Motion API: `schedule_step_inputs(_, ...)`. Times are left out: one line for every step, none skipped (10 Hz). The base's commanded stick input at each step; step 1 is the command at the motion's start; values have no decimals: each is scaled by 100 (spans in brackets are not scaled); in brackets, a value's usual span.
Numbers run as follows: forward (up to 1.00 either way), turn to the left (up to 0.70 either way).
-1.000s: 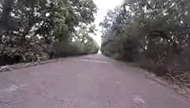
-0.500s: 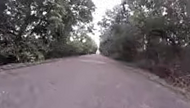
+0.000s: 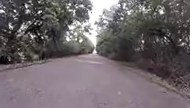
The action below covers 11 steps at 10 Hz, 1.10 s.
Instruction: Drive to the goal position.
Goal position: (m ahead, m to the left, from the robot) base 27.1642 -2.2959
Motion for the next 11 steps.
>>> schedule_step_inputs(70, 0)
schedule_step_inputs(70, 0)
schedule_step_inputs(70, 0)
schedule_step_inputs(70, 0)
schedule_step_inputs(70, 0)
schedule_step_inputs(70, 0)
schedule_step_inputs(70, 0)
schedule_step_inputs(70, 0)
schedule_step_inputs(70, 0)
schedule_step_inputs(70, 0)
schedule_step_inputs(70, 0)
